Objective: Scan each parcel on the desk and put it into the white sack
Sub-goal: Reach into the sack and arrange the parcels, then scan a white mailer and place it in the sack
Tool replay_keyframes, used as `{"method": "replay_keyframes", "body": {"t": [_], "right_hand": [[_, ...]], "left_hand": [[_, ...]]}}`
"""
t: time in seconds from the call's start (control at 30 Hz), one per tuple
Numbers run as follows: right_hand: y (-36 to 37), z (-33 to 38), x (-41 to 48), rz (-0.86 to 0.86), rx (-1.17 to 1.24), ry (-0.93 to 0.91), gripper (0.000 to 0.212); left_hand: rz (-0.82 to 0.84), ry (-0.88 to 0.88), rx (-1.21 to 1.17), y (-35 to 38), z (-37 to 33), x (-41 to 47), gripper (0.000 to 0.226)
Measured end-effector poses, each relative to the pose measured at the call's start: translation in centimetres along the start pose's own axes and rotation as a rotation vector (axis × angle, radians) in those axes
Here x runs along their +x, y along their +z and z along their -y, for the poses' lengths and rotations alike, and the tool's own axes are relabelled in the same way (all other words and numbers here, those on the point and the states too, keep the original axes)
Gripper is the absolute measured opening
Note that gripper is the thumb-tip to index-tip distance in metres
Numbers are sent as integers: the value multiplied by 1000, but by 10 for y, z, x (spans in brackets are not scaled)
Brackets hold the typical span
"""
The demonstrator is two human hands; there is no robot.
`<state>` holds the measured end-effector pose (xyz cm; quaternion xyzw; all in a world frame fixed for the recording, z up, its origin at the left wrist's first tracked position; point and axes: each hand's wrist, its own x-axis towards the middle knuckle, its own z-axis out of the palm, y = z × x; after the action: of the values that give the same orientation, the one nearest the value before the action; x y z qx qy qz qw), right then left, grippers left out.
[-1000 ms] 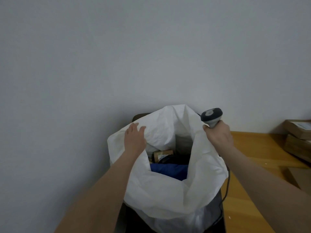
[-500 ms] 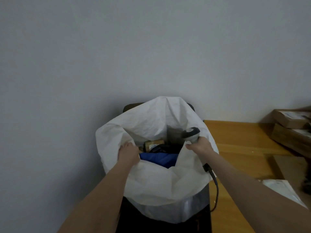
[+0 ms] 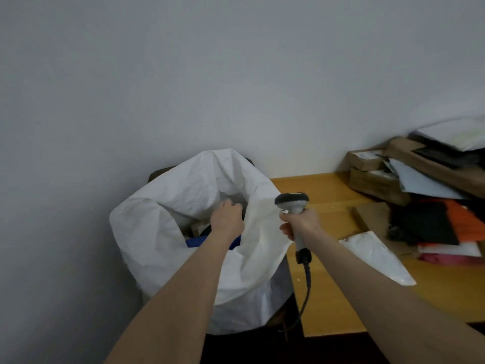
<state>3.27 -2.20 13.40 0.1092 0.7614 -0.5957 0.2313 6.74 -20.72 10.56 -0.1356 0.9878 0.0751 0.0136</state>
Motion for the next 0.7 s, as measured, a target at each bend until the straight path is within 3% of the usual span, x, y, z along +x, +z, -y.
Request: {"method": "replay_keyframes", "body": {"t": [0.17, 0.37, 0.7], "right_hand": [[-52, -15, -24, -116, 13, 68, 14], [-131, -42, -27, -230, -32, 132, 12], [-284, -87, 38, -286, -115, 179, 8]], "left_hand": [[-62, 145, -12, -2, -65, -1, 36], [22, 250, -14, 15, -154, -3, 38], [323, 40, -131, 89, -300, 18, 43]]}}
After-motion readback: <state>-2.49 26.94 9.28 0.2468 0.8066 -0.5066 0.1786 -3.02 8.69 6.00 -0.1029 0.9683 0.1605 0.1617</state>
